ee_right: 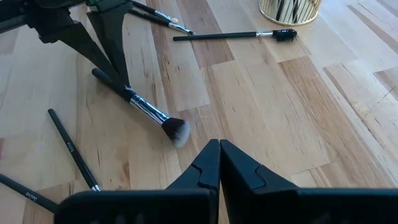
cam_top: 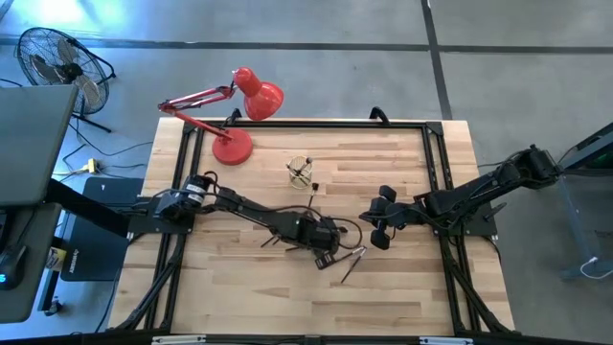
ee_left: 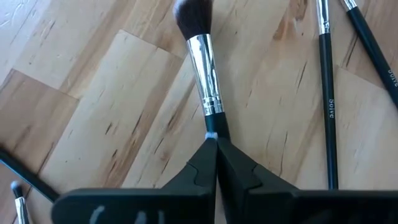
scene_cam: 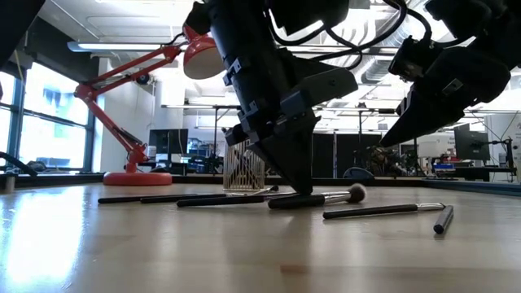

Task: Put items in baskets/containers
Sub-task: Put the black foundation brush into the gold pen holder, then put the black brow brush into the gold pen holder

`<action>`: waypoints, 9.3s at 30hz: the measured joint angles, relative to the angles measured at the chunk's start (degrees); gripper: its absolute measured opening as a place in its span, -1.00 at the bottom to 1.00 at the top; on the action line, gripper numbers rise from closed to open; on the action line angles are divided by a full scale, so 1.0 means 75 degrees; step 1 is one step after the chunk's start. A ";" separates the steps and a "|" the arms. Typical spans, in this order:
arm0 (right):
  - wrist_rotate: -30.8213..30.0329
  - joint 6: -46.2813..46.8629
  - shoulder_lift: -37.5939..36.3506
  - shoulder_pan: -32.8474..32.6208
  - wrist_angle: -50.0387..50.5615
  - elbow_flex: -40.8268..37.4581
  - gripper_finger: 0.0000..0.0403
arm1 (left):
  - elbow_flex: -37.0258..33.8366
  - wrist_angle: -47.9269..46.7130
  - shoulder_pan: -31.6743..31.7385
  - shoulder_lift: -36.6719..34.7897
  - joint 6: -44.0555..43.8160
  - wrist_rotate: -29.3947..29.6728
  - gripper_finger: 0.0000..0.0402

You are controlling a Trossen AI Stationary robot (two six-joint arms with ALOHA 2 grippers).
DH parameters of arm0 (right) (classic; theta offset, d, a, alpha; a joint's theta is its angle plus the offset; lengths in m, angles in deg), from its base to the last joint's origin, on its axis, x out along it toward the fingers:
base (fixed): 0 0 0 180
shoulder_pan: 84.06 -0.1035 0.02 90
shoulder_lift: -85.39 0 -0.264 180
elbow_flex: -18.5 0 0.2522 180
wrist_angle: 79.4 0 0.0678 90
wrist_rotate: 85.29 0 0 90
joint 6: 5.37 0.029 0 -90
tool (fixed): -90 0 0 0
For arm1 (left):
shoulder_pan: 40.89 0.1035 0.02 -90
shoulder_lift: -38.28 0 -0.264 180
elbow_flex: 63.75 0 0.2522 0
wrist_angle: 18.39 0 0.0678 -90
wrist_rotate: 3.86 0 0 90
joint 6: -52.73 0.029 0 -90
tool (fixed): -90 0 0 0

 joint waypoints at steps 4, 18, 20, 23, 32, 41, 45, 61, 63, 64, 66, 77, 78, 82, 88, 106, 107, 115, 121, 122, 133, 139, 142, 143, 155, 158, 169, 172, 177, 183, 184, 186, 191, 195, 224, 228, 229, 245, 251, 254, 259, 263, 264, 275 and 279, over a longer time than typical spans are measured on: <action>0.0002 0.0000 0.0000 -0.0001 0.0000 0.0000 -0.97 | -0.0006 -0.0002 0.0002 0.0000 -0.0010 -0.0030 -1.00; 0.0001 -0.0003 0.0000 -0.0003 0.0003 0.0007 -0.97 | 0.0347 -0.0714 -0.0063 -0.0100 0.0006 0.0194 -1.00; 0.0000 -0.0003 0.0000 -0.0001 0.0018 0.0009 -0.97 | 0.0445 -0.0707 -0.0074 -0.0096 0.0071 0.0272 -1.00; 0.0000 -0.0003 0.0000 -0.0001 0.0033 0.0009 -0.99 | 0.0507 -0.0744 -0.0110 -0.0142 0.0210 0.0492 -1.00; 0.0000 0.0006 0.0000 0.0000 0.0127 0.0009 -0.99 | 0.0541 -0.1191 -0.0337 -0.1083 0.0268 0.2439 -1.00; 0.0000 0.0082 0.0000 -0.0003 0.0177 0.0009 -0.97 | -0.1072 -0.0489 -0.0704 -0.2743 0.0361 0.3989 -1.00; 0.0000 0.0085 0.0000 -0.0003 0.0157 0.0009 -0.98 | -0.3025 0.1820 -0.0611 -0.3774 0.0582 0.3868 -1.00; -0.0483 -0.0111 0.0000 -0.0009 -0.0117 0.0009 -0.98 | -0.9422 1.6165 0.1669 -0.4478 0.4046 0.0844 -1.00; -0.0579 -0.0158 0.0000 -0.0009 -0.0117 0.0009 -0.97 | -0.9367 1.6276 0.2070 -0.4472 0.4008 0.0341 -1.00; -0.0627 -0.0195 0.0000 -0.0006 -0.0114 0.0009 -0.97 | -0.9310 1.6243 0.2242 -0.4457 0.3996 0.0130 -1.00; -0.0728 -0.0304 0.0000 -0.0006 -0.0120 0.0009 -0.97 | -0.9148 1.6253 0.2536 -0.4450 0.4007 -0.0231 -1.00; -0.0981 -0.0493 0.0000 -0.0003 -0.0142 0.0006 -0.97 | -0.8397 1.5372 0.3502 -0.4456 0.4065 -0.0948 -1.00; -0.0981 -0.0494 -0.0003 -0.0003 -0.0149 0.0006 -0.97 | -0.8308 1.5184 0.3559 -0.4456 0.4065 -0.0951 -1.00; -0.0985 -0.0524 0.0000 -0.0003 -0.0172 0.0006 -0.98 | -0.8019 1.4613 0.3791 -0.4456 0.4062 -0.1193 -1.00; -0.1058 -0.0525 -0.0002 -0.0003 -0.0173 0.0006 -0.98 | -0.7777 1.3953 0.3915 -0.4456 0.4166 -0.1306 -1.00; -0.1093 -0.0525 -0.0002 0.0000 -0.0175 0.0006 -0.97 | -0.7740 1.3368 0.3910 -0.4371 0.4264 -0.1079 -1.00; -0.1093 -0.0525 0.0000 0.0000 -0.0175 0.0006 -0.97 | -0.7740 1.3450 0.3910 -0.4281 0.4264 -0.1079 -1.00; -0.1093 -0.0525 0.0000 0.0000 -0.0175 0.0003 -0.99 | -0.7599 1.4316 0.3909 -0.3573 0.4142 -0.1097 -1.00; -0.1115 -0.0527 -0.0001 0.0000 -0.0175 0.0003 -0.97 | -0.7267 1.4338 0.3907 -0.3506 0.4178 -0.1288 -1.00; -0.1122 -0.0527 0.0000 0.0000 -0.0175 0.0003 -0.97 | -0.7225 1.4304 0.3907 -0.3503 0.4182 -0.1291 -1.00; -0.1120 -0.0527 -0.0002 0.0000 -0.0175 0.0003 -0.98 | -0.6898 1.2906 0.3892 -0.3506 0.3989 -0.1289 -1.00; -0.1120 -0.0527 0.0000 0.0000 -0.0172 0.0003 -0.99 | -0.6898 1.2452 0.3889 -0.3506 0.3787 -0.1033 -1.00; -0.1119 -0.0527 0.0000 0.0000 -0.0173 0.0003 -0.99 | -0.6898 1.2464 0.3889 -0.3506 0.3800 -0.0802 -0.99; -0.1117 -0.0527 -0.0001 0.0000 -0.0172 0.0003 -0.98 | -0.6898 1.2464 0.3889 -0.3506 0.3800 -0.0780 -0.99; -0.1116 -0.0527 0.0000 0.0000 -0.0172 0.0003 -0.99 | -0.6898 1.2463 0.3892 -0.3506 0.4065 -0.0701 -0.65; -0.1114 -0.0527 0.0000 0.0000 -0.0172 0.0003 -0.99 | -0.6898 1.2466 0.3892 -0.3506 0.4065 -0.0627 -0.53; -0.1111 -0.0525 0.0000 -0.0001 -0.0172 0.0003 -0.98 | -0.6905 1.2239 0.3448 -0.4563 0.4321 -0.0885 -0.44; -0.1070 -0.0525 0.0000 -0.0002 -0.0169 0.0003 -0.99 | -0.6750 1.1261 0.2870 -0.5118 0.4810 0.0305 -0.47; -0.1038 -0.0512 -0.0001 0.0000 -0.0140 0.0000 -0.98 | -0.5962 0.7683 0.1823 -0.5737 0.4680 0.2321 -0.60; -0.1001 -0.0471 -0.0001 -0.0001 -0.0110 -0.0003 -0.97 | -0.4629 0.2652 0.0845 -0.5837 0.1985 0.3148 -0.79; -0.0986 -0.0467 -0.0002 0.0000 -0.0121 -0.0003 -0.97 | -0.4515 0.1989 0.0729 -0.5837 0.1433 0.3117 -0.82; -0.0970 -0.0463 0.0000 -0.0003 -0.0118 -0.0003 -0.96 | -0.4459 0.1139 0.0486 -0.5836 0.0459 0.3002 -0.92; -0.0942 -0.0247 -0.0003 -0.0003 -0.0140 -0.0003 -0.96 | -0.4957 0.0324 -0.0167 -0.5832 -0.0839 0.3119 -0.98; -0.0940 -0.0254 -0.0002 -0.0003 -0.0169 -0.0003 -0.96 | -0.5549 0.0044 -0.0310 -0.5831 -0.1480 0.2525 -0.99; -0.2000 -0.0577 0.3738 0.0835 -0.0092 0.3914 -1.00 | -0.6589 0.0400 0.0509 -0.5692 -0.0568 0.0912 -1.00; -0.1996 0.0339 0.4800 0.1135 0.1572 0.5450 -0.97 | -0.6589 0.0380 0.0509 -0.5692 -0.0536 0.0915 -1.00; -0.2010 0.0590 0.5036 0.1209 0.1908 0.5804 -0.95 | -0.6589 0.0354 0.0509 -0.5692 -0.0536 0.0915 -1.00; -0.1027 0.2948 0.6651 0.2315 0.3435 0.7306 -0.31 | -0.6589 0.0333 0.0491 -0.5692 -0.0393 0.0880 -1.00; -0.0945 0.2970 0.6677 0.2608 0.3716 0.7300 -0.27 | -0.6589 0.0342 0.0491 -0.5692 -0.0393 0.0879 -1.00; -0.0942 0.2970 0.6688 0.2667 0.3758 0.7297 -0.28 | -0.6589 0.0343 0.0491 -0.5692 -0.0393 0.0877 -1.00; -0.0691 0.3014 0.7035 0.2669 0.3619 0.7300 -0.28 | -0.6586 0.0356 0.0491 -0.5692 -0.0394 0.0877 -1.00; -0.0591 0.3020 0.7321 0.2664 0.3319 0.7315 -0.28 | -0.6586 0.0373 0.0491 -0.5692 -0.0393 0.0875 -1.00; -0.0614 0.2999 0.7325 0.2661 0.3314 0.7316 -0.28 | -0.6586 0.0374 0.0491 -0.5692 -0.0393 0.0874 -1.00; -0.0053 0.1814 0.7296 0.2546 0.3516 0.7332 -0.85 | -0.6586 0.0365 0.0491 -0.5692 -0.0393 0.0909 -1.00; 0.0221 0.1126 0.7285 0.2438 0.3697 0.7332 -0.91 | -0.6586 0.0366 0.0491 -0.5692 -0.0394 0.0914 -1.00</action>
